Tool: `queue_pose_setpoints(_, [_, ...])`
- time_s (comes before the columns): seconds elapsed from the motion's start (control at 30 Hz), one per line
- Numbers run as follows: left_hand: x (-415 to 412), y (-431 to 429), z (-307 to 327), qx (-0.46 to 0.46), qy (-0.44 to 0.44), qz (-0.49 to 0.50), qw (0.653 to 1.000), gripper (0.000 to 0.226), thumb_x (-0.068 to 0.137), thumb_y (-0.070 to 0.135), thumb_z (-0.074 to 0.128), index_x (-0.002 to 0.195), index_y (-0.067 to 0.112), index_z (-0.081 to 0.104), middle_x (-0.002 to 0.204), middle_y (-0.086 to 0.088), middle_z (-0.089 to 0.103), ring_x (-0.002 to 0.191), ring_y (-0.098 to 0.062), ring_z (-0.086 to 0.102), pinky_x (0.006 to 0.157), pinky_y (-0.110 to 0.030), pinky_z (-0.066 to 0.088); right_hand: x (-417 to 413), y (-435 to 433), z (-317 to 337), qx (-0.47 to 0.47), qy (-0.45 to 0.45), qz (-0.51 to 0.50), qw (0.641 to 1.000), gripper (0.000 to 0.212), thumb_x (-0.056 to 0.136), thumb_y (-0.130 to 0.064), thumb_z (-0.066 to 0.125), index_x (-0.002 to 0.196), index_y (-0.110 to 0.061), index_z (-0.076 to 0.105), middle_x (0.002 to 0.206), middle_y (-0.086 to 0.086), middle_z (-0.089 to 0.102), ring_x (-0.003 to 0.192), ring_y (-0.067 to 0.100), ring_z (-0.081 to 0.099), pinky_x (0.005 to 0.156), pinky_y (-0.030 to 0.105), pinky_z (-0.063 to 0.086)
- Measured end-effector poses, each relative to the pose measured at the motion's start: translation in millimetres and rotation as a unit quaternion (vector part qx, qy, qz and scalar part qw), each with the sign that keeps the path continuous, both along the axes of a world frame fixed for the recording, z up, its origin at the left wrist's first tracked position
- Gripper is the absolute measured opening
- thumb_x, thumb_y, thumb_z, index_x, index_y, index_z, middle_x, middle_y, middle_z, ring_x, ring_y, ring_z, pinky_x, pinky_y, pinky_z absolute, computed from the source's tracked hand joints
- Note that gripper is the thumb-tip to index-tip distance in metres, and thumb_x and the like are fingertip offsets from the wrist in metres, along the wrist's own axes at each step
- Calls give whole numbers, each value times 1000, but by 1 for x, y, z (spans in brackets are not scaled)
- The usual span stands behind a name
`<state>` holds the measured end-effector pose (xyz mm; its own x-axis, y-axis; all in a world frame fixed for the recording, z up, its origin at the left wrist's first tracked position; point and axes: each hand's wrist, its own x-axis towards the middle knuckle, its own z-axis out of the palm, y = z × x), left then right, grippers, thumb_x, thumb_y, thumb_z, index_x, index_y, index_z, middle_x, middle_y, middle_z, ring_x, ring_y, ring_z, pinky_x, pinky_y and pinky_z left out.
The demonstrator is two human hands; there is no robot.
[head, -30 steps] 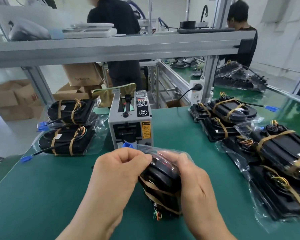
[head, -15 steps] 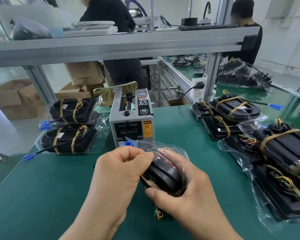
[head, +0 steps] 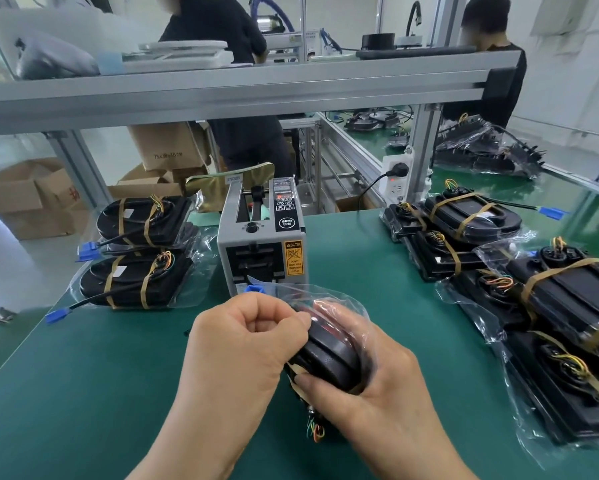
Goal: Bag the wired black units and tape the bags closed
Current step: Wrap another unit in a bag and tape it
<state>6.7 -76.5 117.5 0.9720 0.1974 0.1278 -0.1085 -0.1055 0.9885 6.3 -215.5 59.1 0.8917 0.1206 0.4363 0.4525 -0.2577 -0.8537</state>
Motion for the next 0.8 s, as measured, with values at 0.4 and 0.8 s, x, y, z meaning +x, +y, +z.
queue_pose_setpoints(0.4, [1,0,-12,25,-4,51,998,25,62,37,72,82,39,58,49,12,41,46,-4,38,44,-11,35,0,3,-7,13,-15,-1,1000,77,62,-4,84,116,-55,62,113,-21,70,103,2,68,80,13,53])
queue_pose_setpoints(0.8, [6,2,-22,39,-16,39,998,20,69,46,72,83,43,59,47,14,39,44,-3,36,48,-15,36,-1,4,-12,36,20,-14,999,74,62,-14,84,119,-55,61,115,-18,71,106,5,69,87,35,58])
